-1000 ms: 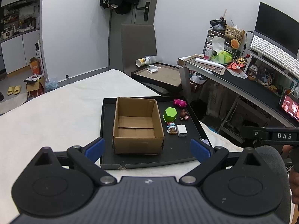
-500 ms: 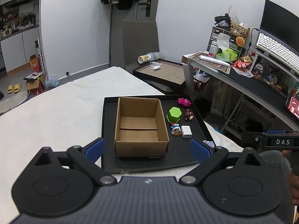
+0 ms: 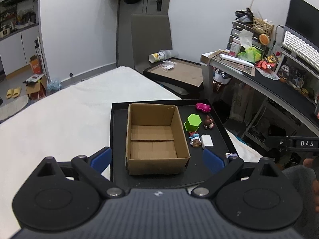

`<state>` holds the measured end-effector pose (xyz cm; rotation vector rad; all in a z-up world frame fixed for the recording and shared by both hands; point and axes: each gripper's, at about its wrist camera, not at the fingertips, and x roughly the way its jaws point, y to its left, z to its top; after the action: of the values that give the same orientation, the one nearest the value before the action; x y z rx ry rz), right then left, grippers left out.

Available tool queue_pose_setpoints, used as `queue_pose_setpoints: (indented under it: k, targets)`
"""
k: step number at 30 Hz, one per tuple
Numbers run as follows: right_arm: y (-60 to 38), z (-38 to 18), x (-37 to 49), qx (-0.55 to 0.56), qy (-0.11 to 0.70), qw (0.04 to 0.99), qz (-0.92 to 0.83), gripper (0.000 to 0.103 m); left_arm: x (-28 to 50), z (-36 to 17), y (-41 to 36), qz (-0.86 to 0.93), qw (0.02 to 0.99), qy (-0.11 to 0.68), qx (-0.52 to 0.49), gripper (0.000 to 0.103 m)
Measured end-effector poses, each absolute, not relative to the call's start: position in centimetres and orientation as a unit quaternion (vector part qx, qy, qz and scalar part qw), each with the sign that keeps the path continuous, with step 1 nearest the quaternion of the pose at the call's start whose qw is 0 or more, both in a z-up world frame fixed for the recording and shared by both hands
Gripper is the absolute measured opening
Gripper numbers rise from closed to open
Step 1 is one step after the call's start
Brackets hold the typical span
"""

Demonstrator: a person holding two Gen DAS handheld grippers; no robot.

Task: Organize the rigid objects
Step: 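Grasp the cardboard box wall with the left gripper while the right gripper grasps the lavender cube toy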

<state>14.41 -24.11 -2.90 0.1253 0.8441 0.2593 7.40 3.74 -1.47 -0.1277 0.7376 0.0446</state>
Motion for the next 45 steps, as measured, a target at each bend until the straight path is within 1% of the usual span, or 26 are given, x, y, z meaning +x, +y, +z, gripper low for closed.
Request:
queue_pose_setpoints:
  k: [1, 6, 11, 15, 22, 24, 26, 28, 31, 37, 39, 40, 42, 45]
  targets:
    - [-24.2, -3.2, 14.8, 0.061, 0.412, 0.901, 0.122, 0.102, 7.8, -1.7, 4.1, 0.023, 0.929, 0.364, -0.068, 0.097]
    - [-24.3, -4.7, 16.8, 0.076, 0.441, 0.887, 0.115, 0.090, 9.1, -2.6, 5.1, 0.026, 0.924, 0.369, -0.091, 0.097]
    - [-24.8, -6.5, 18.8, 0.094, 0.471, 0.871, 0.103, 0.087, 10.7, -3.9, 6.1, 0.036, 0.915, 0.387, -0.109, 0.097]
    - [-25.0, -7.9, 20.3, 0.107, 0.498, 0.855, 0.097, 0.076, 11.8, -4.8, 6.8, 0.035, 0.909, 0.398, -0.121, 0.097]
    - [-25.1, -9.4, 22.5, 0.110, 0.527, 0.839, 0.086, 0.073, 14.0, -7.1, 7.7, 0.034, 0.896, 0.420, -0.137, 0.095]
    - [-25.1, -9.9, 23.2, 0.110, 0.536, 0.833, 0.082, 0.070, 14.5, -7.8, 8.0, 0.035, 0.890, 0.429, -0.148, 0.094]
    - [-25.2, -10.4, 23.8, 0.115, 0.544, 0.827, 0.082, 0.069, 15.0, -8.3, 8.4, 0.037, 0.887, 0.433, -0.155, 0.093]
    - [-25.2, -10.8, 24.4, 0.115, 0.551, 0.823, 0.079, 0.066, 15.4, -8.7, 8.6, 0.037, 0.886, 0.437, -0.151, 0.092]
    - [-25.1, -11.2, 25.2, 0.111, 0.557, 0.819, 0.076, 0.066, 15.9, -9.2, 8.9, 0.038, 0.883, 0.443, -0.153, 0.091]
    - [-25.2, -12.0, 26.4, 0.110, 0.567, 0.814, 0.069, 0.066, 17.1, -10.5, 9.3, 0.041, 0.874, 0.458, -0.158, 0.080]
    - [-25.2, -12.3, 26.8, 0.110, 0.571, 0.811, 0.066, 0.066, 17.4, -10.9, 9.6, 0.044, 0.872, 0.461, -0.161, 0.073]
    - [-25.3, -12.5, 27.0, 0.111, 0.573, 0.809, 0.065, 0.065, 17.5, -11.2, 9.7, 0.045, 0.870, 0.463, -0.164, 0.072]
    - [-25.4, -12.9, 27.3, 0.113, 0.579, 0.805, 0.065, 0.061, 17.8, -11.7, 10.1, 0.047, 0.866, 0.468, -0.170, 0.065]
    - [-25.7, -13.7, 27.7, 0.121, 0.593, 0.794, 0.064, 0.054, 18.3, -12.5, 10.5, 0.049, 0.860, 0.475, -0.180, 0.061]
